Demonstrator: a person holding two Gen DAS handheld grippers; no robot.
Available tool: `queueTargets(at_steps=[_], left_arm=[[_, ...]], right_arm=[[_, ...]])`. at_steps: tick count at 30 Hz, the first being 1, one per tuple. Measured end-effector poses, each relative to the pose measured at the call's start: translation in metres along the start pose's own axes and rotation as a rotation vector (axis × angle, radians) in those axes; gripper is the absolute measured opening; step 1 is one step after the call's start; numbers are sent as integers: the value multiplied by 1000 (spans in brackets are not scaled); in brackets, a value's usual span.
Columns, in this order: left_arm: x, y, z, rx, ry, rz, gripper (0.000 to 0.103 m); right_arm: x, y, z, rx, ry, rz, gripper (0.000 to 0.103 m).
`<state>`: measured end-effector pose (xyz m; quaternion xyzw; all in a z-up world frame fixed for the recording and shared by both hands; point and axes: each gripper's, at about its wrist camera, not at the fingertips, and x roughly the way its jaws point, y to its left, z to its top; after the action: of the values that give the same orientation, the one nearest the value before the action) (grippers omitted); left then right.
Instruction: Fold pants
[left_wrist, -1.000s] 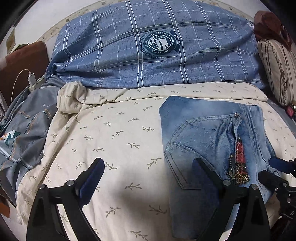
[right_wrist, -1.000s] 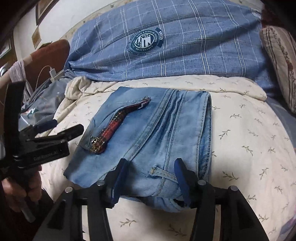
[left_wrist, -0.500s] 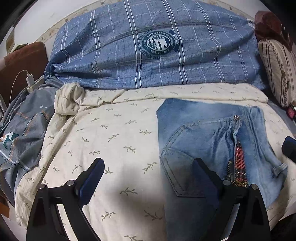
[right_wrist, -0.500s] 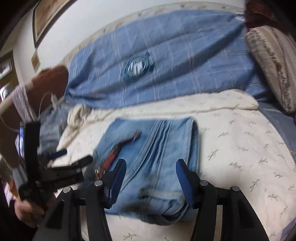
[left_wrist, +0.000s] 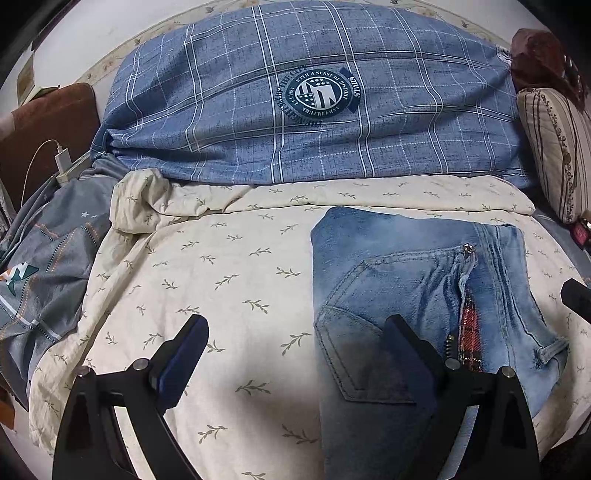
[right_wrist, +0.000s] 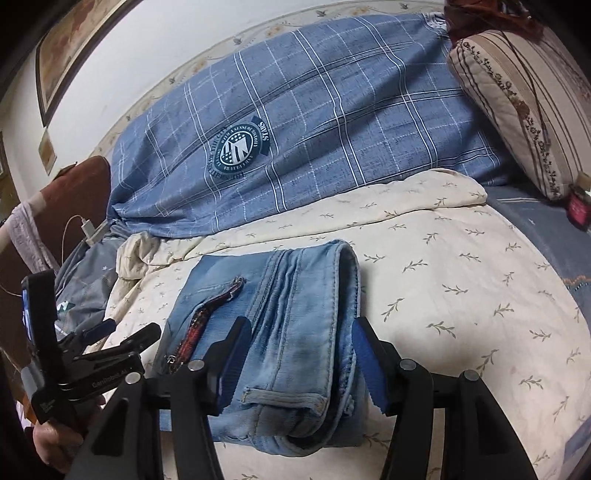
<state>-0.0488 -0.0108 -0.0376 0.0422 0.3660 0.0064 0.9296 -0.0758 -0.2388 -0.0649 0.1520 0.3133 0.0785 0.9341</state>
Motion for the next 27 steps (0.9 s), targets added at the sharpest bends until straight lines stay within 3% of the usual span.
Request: queueTargets(at_steps=[27], left_arm=[[8,2,-1,0,36,10,96]], right_arm=[[5,-9,-1,38,28,-29,65]])
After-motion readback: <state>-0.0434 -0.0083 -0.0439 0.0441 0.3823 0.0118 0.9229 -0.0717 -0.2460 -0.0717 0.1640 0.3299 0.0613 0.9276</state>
